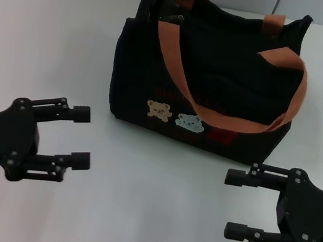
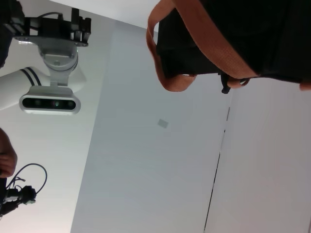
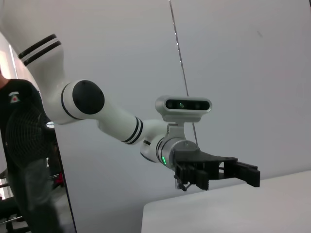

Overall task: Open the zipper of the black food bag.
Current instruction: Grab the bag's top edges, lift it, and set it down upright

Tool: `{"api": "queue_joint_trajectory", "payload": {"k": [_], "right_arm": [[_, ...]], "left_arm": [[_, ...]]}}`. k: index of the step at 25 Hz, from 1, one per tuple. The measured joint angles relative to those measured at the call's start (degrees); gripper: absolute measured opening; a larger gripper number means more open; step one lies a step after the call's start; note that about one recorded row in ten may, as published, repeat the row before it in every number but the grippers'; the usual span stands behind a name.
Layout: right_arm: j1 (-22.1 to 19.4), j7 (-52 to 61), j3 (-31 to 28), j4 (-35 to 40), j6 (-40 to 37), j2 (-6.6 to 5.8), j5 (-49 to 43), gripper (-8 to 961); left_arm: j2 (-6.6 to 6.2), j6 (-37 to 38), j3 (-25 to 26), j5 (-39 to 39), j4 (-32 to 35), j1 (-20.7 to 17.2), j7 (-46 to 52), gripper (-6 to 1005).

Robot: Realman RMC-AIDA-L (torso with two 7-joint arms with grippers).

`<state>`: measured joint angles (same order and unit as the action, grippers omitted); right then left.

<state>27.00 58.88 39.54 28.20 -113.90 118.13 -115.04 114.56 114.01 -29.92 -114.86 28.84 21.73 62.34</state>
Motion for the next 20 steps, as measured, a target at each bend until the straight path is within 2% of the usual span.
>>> {"api": "queue_joint_trajectory", "payload": {"k": [1, 4, 13, 16, 20], "right_arm": [[-0.04, 0.01, 0.01, 0.01, -0.04, 0.0, 0.07, 726], [-0.04, 0.01, 0.0, 0.01, -0.08, 0.0, 0.16, 726], [0.02, -0.06, -0.61, -0.23, 0.49, 0.37, 0.2, 726], [-0.32, -0.29, -1.65, -0.19, 0.66, 0.67, 0.33, 726], [-0.53, -0.34, -3.59, -0.41, 1.02, 0.71, 0.35, 726]], "left_arm": [[0.56, -0.57, -0.03, -0.07, -0.06, -0.01, -1.05, 799], [1.18, -1.13, -0.16, -0.28, -0.06, -0.09, -1.89, 799], [1.62, -2.01, 0.01, -0.16, -0.23, -0.43, -1.9, 797], [1.88, -5.6, 1.5, -0.03, -0.47, -0.73, -2.1, 793], [3.6, -13.76, 4.96, 0.08, -1.06, -1.38, -5.13, 789]]}}
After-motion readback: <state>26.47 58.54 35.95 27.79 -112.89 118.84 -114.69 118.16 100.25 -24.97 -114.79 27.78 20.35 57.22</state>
